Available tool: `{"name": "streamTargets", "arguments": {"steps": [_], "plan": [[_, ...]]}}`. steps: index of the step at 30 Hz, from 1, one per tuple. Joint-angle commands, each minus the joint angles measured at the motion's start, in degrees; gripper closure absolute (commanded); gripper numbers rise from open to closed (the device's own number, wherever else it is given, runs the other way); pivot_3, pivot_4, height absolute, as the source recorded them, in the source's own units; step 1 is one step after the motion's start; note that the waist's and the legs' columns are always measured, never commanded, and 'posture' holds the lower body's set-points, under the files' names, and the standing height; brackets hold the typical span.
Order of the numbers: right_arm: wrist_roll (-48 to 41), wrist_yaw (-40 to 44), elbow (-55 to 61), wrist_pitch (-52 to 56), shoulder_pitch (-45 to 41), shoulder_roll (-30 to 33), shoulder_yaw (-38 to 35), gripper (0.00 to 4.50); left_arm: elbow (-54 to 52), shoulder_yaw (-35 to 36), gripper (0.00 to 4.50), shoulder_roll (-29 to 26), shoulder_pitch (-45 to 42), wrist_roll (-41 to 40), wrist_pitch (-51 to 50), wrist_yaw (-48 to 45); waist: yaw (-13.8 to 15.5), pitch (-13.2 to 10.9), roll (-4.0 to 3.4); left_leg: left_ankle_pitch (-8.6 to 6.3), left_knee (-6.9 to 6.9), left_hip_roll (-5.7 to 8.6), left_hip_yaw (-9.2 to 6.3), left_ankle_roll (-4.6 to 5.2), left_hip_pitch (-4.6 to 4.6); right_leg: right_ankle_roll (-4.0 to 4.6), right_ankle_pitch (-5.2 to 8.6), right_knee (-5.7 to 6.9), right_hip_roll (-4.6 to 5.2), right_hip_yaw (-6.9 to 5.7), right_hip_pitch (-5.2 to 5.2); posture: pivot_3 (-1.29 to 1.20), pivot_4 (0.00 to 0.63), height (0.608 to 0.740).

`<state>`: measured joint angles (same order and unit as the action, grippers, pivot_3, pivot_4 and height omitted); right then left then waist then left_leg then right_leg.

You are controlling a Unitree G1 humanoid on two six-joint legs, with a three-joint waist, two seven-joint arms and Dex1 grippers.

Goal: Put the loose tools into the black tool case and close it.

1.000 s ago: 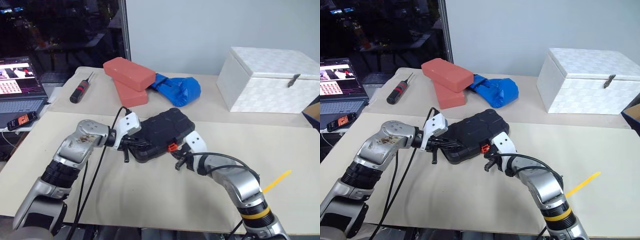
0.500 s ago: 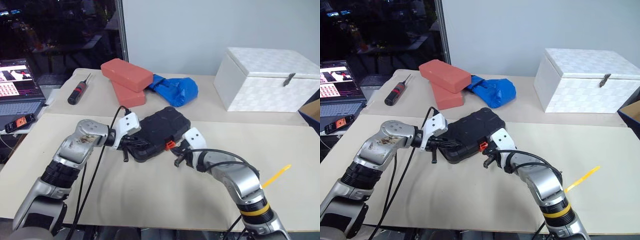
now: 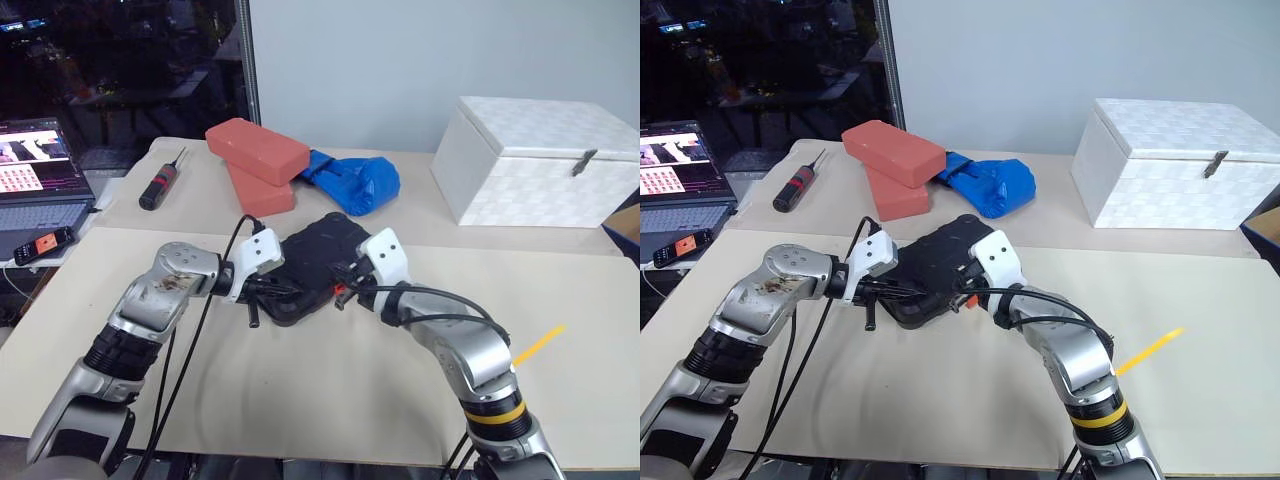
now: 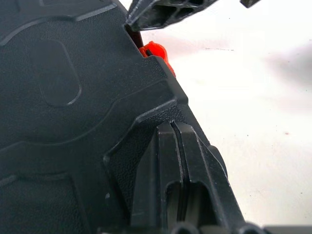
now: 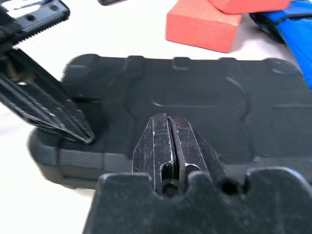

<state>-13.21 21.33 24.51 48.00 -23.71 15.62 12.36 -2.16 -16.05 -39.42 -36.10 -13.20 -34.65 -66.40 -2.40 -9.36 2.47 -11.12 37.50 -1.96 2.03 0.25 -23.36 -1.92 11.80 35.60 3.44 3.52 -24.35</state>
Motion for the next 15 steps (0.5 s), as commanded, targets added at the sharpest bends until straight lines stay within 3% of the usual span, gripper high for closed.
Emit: {"name": "streamTargets", "arguments": {"steps": [1,7,15], "plan": [[-1.68,0.53,5.75,2.76,2.00,2.11,-2.78,4.48,2.55,-4.94,4.50,-0.13,3.43,2.83,-2.08,-0.16,0.11,0.04,-0.03,0.04,-0.10,0.01,0.00,0.07,0.02,0.00,0.01,-0.05,0.00,0.00,0.00,0.00,0.150,0.740],[-2.99,0.62,9.47,9.01,8.11,5.79,-3.03,4.48,2.74,-4.93,4.50,-0.17,3.55,3.08,-2.00,-0.15,0.25,0.59,-0.10,0.05,-0.53,0.00,0.01,0.08,0.09,0.04,0.03,-0.38,-0.02,0.00,0.03,0.00,0.150,0.740],[0.51,-1.15,1.77,7.89,4.91,4.12,1.04,4.48,2.85,-5.13,4.50,-0.13,3.34,3.17,-1.97,-0.18,0.10,0.63,-0.13,0.04,-0.54,0.01,0.00,0.07,0.09,0.04,0.03,-0.52,-0.01,0.00,0.05,0.00,0.150,0.740]]}}
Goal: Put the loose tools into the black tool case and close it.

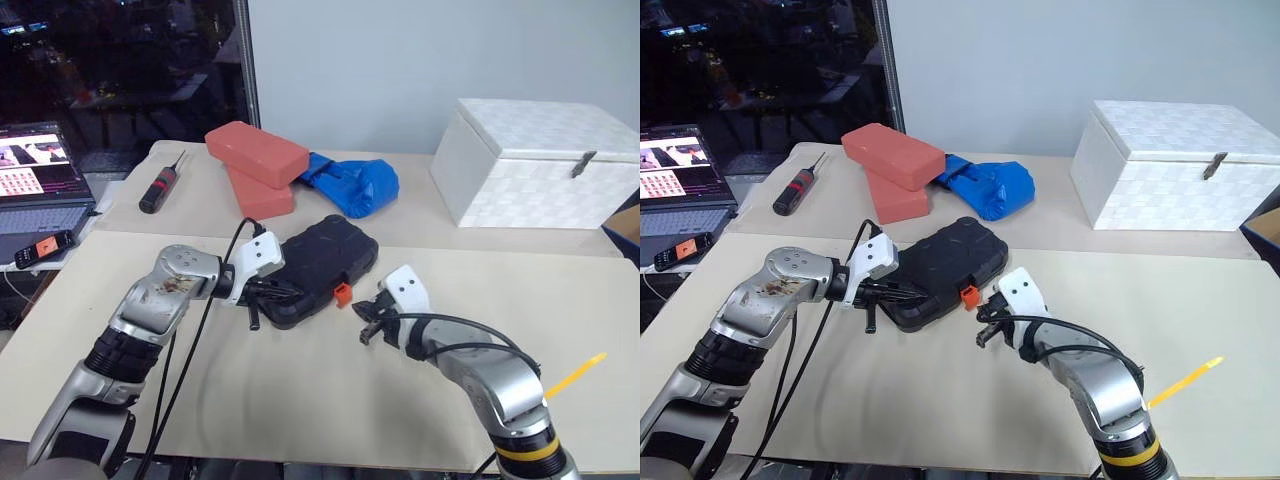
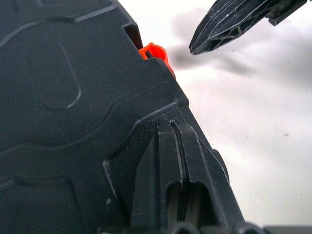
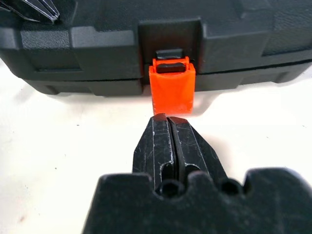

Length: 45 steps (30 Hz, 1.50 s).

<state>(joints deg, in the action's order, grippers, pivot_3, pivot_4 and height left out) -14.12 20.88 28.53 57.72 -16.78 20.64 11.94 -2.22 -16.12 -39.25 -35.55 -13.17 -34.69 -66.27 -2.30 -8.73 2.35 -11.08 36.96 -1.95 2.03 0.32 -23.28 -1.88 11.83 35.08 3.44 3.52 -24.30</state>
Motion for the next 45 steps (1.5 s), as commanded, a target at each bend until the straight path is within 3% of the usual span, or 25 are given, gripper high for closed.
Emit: {"name": "streamTargets", "arguments": {"steps": [1,15,40,45], "plan": [[2.05,-0.69,-3.68,-2.86,-2.68,-1.09,2.29,4.48,2.85,-5.09,4.50,-0.26,2.79,3.15,-1.97,-0.28,-0.01,0.01,0.01,0.00,0.00,0.00,0.00,0.00,0.00,0.00,0.00,-0.01,0.00,0.00,0.00,0.00,0.150,0.740],[4.73,-1.35,-7.18,-15.33,-4.94,-5.86,1.51,4.48,2.14,-5.37,4.50,0.00,3.26,2.84,-2.63,0.02,-0.11,0.00,0.01,0.01,-0.09,0.00,0.00,0.01,-0.02,0.00,-0.01,0.00,-0.01,0.00,-0.05,0.00,0.150,0.740],[2.70,-1.76,-6.22,-17.24,-5.22,-12.82,-1.88,4.48,1.20,-6.46,4.50,-0.01,4.49,3.55,-4.22,0.15,-0.31,0.10,-0.06,-0.19,-0.13,-0.05,-0.18,-0.31,0.10,0.02,-0.01,0.00,-0.03,0.01,-0.03,0.00,0.150,0.740],[1.54,0.28,-3.47,-15.47,-3.28,-10.72,-1.94,4.48,0.61,-6.05,4.50,0.01,4.85,3.59,-4.59,0.29,-0.09,0.14,-0.02,-0.10,-0.19,-0.03,-0.11,-0.11,-0.01,-0.06,0.12,-0.07,0.03,0.01,-0.02,0.00,0.150,0.740]]}}
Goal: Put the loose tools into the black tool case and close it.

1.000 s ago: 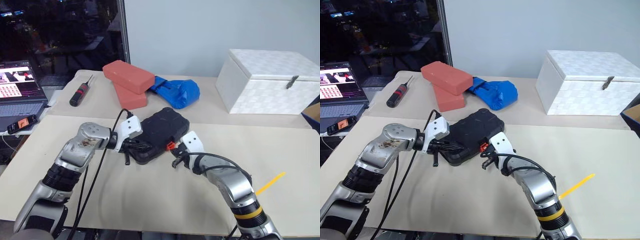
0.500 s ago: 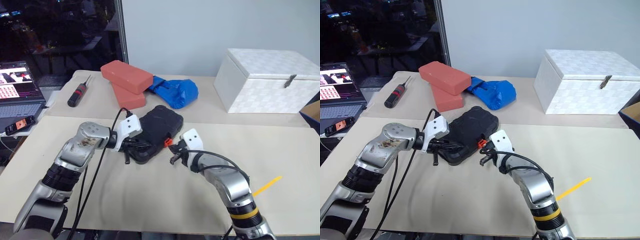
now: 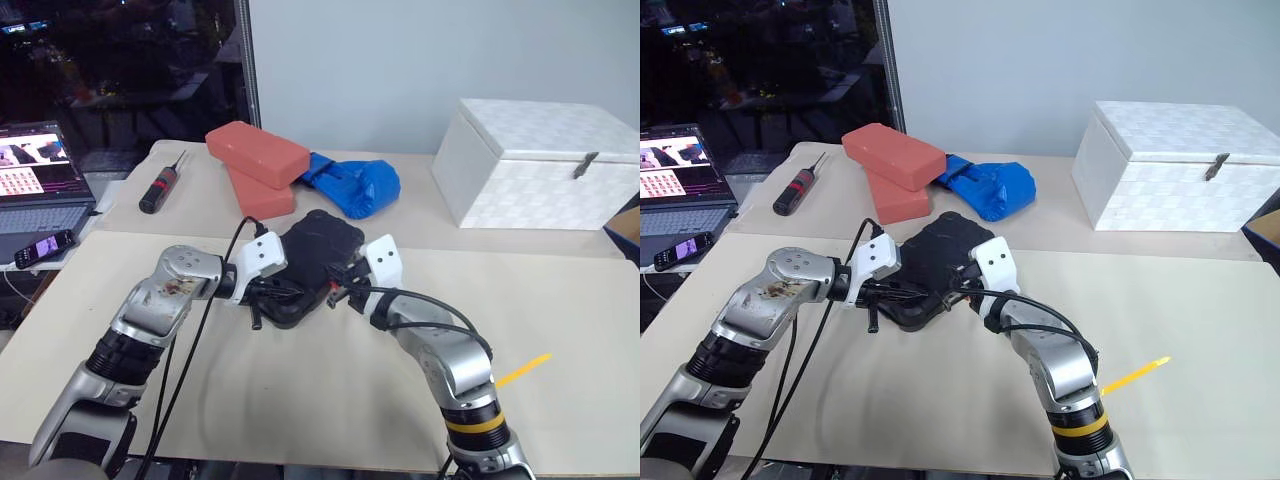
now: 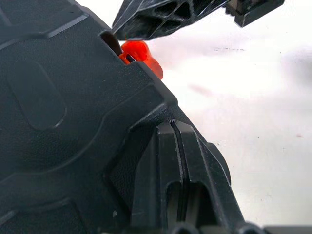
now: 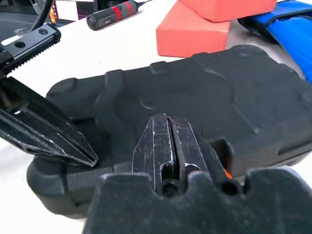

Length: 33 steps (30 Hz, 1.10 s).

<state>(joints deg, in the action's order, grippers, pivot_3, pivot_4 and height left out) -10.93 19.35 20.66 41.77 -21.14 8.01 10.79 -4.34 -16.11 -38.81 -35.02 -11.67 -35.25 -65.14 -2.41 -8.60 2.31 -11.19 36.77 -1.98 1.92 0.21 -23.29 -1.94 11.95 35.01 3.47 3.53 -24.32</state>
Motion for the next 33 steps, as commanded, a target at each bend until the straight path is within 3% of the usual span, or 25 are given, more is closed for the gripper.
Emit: {"name": "streamTargets", "arguments": {"steps": [1,4,9,20,24,28,33], "plan": [[-1.77,2.49,5.31,0.76,1.75,3.18,-0.84,4.48,2.72,-5.98,4.50,-0.38,4.29,2.07,-4.13,-0.80,0.05,0.01,0.02,-0.06,0.00,0.01,0.02,0.01,-0.01,-0.02,0.06,0.00,0.02,0.00,0.01,0.00,0.150,0.740],[-2.52,4.97,8.23,2.20,3.86,7.79,-0.85,3.73,2.52,-5.83,4.50,-0.43,4.38,2.08,-4.29,-0.77,0.20,0.02,0.02,-0.14,0.00,0.02,0.06,0.03,-0.01,-0.03,0.15,0.01,0.02,0.00,0.02,0.00,0.150,0.740],[-3.21,9.25,6.72,4.00,3.66,14.16,-0.75,1.91,2.64,-5.75,4.50,-0.35,4.26,2.05,-4.26,-0.75,0.17,0.02,0.02,-0.15,0.00,0.04,0.08,0.04,0.07,0.01,0.18,0.03,-0.01,0.00,0.05,0.00,0.150,0.740],[-1.21,14.00,-5.30,-1.45,-3.08,15.11,1.15,1.91,2.20,-5.13,4.50,-0.58,4.18,1.93,-4.32,-0.44,0.21,0.03,0.03,-0.16,0.00,0.05,0.09,0.04,0.07,0.02,0.20,0.01,-0.04,-0.01,0.06,0.00,0.150,0.740],[-1.41,14.99,-7.00,-2.20,-3.82,14.80,1.84,2.94,1.70,-4.84,4.50,-0.93,4.54,1.90,-4.44,-0.21,0.21,0.03,0.03,-0.16,0.00,0.06,0.10,0.05,0.05,0.02,0.20,0.02,-0.04,-0.01,0.06,0.00,0.150,0.740],[-0.79,14.45,-9.08,-3.21,-4.88,13.22,2.37,4.36,1.32,-4.75,4.50,-1.10,4.75,1.80,-4.59,0.01,0.14,0.03,0.04,-0.16,0.00,0.04,0.10,0.04,0.08,0.02,0.20,0.04,-0.06,-0.01,0.07,0.00,0.150,0.740],[-0.41,13.89,-10.69,-3.79,-5.46,11.53,2.13,4.46,0.97,-4.76,4.50,-1.08,4.79,1.68,-4.80,0.30,-0.01,0.04,0.04,-0.15,0.00,0.04,0.10,0.05,0.11,0.02,0.19,0.07,-0.06,0.00,0.08,0.00,0.150,0.740]]}}
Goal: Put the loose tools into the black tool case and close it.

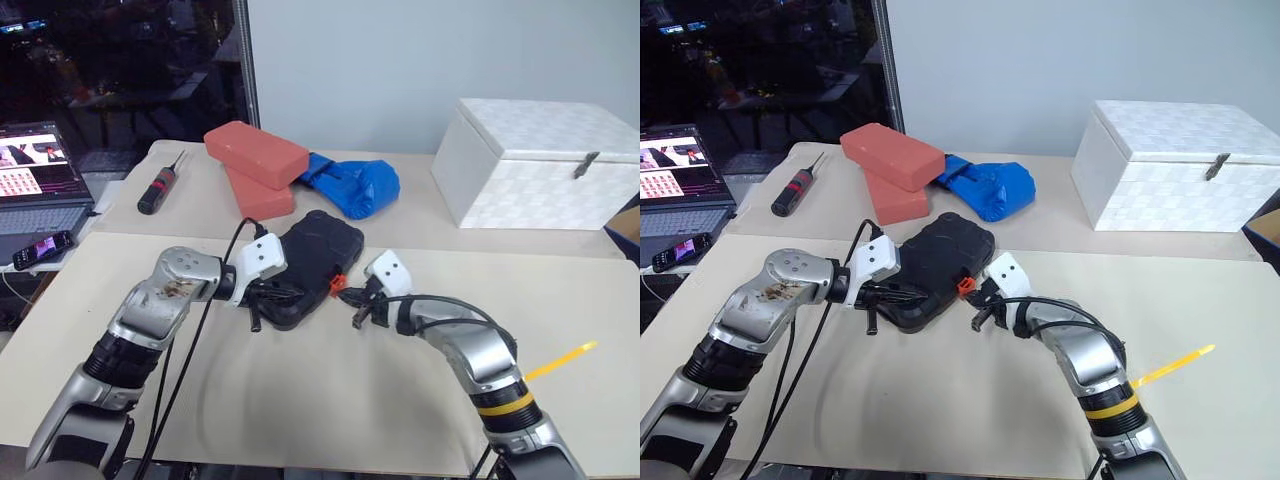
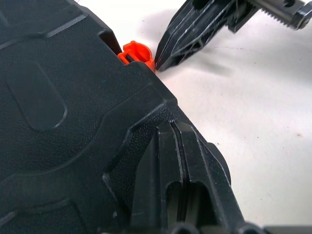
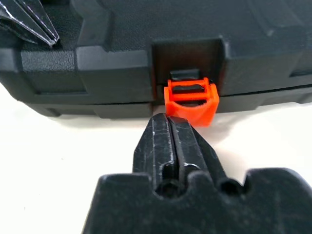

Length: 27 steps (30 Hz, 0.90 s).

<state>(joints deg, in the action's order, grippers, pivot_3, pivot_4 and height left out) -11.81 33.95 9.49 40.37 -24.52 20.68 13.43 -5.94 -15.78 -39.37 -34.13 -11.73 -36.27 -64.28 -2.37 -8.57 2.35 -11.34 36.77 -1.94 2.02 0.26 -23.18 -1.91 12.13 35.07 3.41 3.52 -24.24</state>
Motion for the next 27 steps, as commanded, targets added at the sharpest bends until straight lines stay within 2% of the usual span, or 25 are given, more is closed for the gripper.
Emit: {"name": "streamTargets", "arguments": {"steps": [1,13,17,23,27], "plan": [[0.62,-0.96,0.20,-2.60,-2.02,-1.44,-0.52,4.46,2.52,-5.11,4.50,-0.49,3.92,1.75,-3.79,-0.53,-0.09,0.00,0.01,0.00,0.00,0.00,0.00,0.00,0.01,0.00,0.00,0.01,0.00,0.00,0.01,0.00,0.150,0.740],[2.44,-2.54,-1.08,-7.90,0.91,-4.78,-0.99,4.46,2.58,-5.25,4.50,0.01,4.09,1.83,-3.55,-0.09,-0.33,0.00,0.00,0.00,0.00,-0.02,-0.01,0.00,0.18,0.10,-0.08,0.11,-0.03,0.03,0.01,0.00,0.150,0.740],[2.33,-1.95,3.87,-6.05,4.70,-1.74,-1.65,3.49,2.89,-5.01,4.50,-0.08,4.39,1.88,-3.23,-0.06,-0.12,0.01,-0.01,0.00,0.00,-0.02,-0.01,-0.01,0.20,0.11,-0.07,0.11,-0.01,0.03,0.04,0.00,0.150,0.740],[2.86,-1.21,2.41,-6.38,3.40,-0.09,-0.83,1.41,2.97,-4.90,4.50,-0.16,4.93,2.00,-2.76,-0.18,-0.02,0.03,-0.03,-0.01,0.00,0.00,0.01,-0.01,0.05,0.03,-0.02,-0.02,0.00,0.03,0.01,0.00,0.150,0.740],[3.42,-0.80,-1.75,-8.12,-0.01,-0.68,-0.71,1.41,3.24,-4.68,4.50,-0.17,4.97,2.03,-2.38,-0.17,-0.04,0.03,-0.03,0.00,0.00,0.00,0.01,0.00,0.07,0.04,-0.02,0.00,0.00,0.03,0.01,0.00,0.150,0.740]]}}
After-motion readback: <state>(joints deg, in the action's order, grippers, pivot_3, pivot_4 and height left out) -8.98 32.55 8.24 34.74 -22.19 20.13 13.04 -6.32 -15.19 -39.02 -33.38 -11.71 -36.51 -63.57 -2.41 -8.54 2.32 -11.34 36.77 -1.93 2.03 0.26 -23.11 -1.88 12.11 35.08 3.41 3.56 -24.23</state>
